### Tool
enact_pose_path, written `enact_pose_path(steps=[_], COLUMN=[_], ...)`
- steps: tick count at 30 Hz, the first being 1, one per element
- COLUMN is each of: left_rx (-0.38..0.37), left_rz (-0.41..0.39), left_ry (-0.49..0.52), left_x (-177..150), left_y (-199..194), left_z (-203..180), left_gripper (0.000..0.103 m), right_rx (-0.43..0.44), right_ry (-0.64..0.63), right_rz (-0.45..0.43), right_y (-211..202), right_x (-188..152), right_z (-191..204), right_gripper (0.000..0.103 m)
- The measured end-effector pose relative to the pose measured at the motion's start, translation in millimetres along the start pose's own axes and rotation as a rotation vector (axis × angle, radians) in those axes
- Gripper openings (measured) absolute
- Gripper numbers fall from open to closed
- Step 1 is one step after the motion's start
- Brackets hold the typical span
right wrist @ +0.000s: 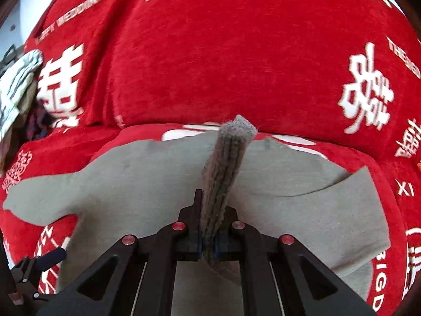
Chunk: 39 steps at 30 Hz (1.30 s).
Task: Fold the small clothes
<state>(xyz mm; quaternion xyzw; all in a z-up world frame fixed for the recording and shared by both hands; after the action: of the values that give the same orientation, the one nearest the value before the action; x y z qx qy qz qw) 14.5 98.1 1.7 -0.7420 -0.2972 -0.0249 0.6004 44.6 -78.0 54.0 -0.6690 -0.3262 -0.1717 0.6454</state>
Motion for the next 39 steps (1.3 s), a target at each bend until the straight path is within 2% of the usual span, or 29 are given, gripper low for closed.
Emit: enact_pose_path(steps=[4,10,13,15,16,17,18,19,20,21,24,27,30,33,36,38,39], left_rx=[-0.009,-0.009,-0.004,-0.003,-0.004,-0.003,-0.001,0.001,0.005,0.006,-0.009,-0.033,-0.068,-0.086,-0.046,0.018,0.05], left_rz=[-0.001,-0.019,-0.021,-0.02,-0.02,-0.02,-0.022,-0.027,-0.036,-0.046,-0.064,-0.059,-0.039,0.004,0.073,0.065,0.042], left_ry=[-0.044,-0.082,-0.089,-0.097,-0.101,-0.104,-0.105,-0.104,-0.102,-0.1,-0.091,-0.043,0.05,0.135,0.179,0.21,0.222], left_x=[4,8,7,7,7,7,7,7,7,7,8,4,-7,-21,-28,-26,-25], left_y=[-4,-12,-12,-13,-13,-13,-15,-17,-20,-23,-33,-39,-38,-21,10,30,34], left_z=[18,37,42,44,45,45,44,43,42,41,31,6,-33,-74,-102,-111,-111], left_gripper=[0.103,0.103,0.103,0.103,0.103,0.103,0.103,0.103,0.103,0.103,0.103,0.103,0.103,0.103,0.103,0.103,0.103], right_rx=[0.013,0.049,0.099,0.172,0.207,0.223,0.226,0.215,0.205,0.201,0.192,0.082,-0.065,-0.128,-0.136,-0.12,-0.122], right_ry=[-0.037,-0.034,-0.038,-0.024,-0.024,-0.03,-0.04,-0.05,-0.052,-0.05,-0.025,-0.006,0.03,0.105,0.152,0.163,0.165], right_rz=[0.002,0.014,0.026,0.041,0.043,0.039,0.028,0.008,-0.014,-0.035,-0.071,-0.053,0.043,0.135,0.206,0.231,0.197], right_y=[5,12,15,18,17,16,13,8,2,-5,-23,-29,-16,0,18,32,34], right_x=[4,12,15,15,15,15,17,18,19,21,22,12,-13,-42,-69,-78,-78], right_z=[24,41,50,54,56,58,60,59,57,53,25,-19,-74,-123,-147,-155,-157], right_gripper=[0.006,0.006,0.008,0.011,0.02,0.034,0.041,0.054,0.059,0.059,0.059,0.059,0.059,0.059,0.059,0.06,0.061])
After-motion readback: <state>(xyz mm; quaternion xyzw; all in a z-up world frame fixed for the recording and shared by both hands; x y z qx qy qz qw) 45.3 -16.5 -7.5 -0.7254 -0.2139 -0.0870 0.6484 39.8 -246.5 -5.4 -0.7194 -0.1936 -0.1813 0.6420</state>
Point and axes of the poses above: each gripper's, at about its wrist camera, not at the fingertips, and y roughly the way its jaws point, z to its left, x to its top, the point moved 1 cm from there along y, roughly the way its jaws point, and after that the axes turned 13 degrees about -y, right-handed, at the moved point
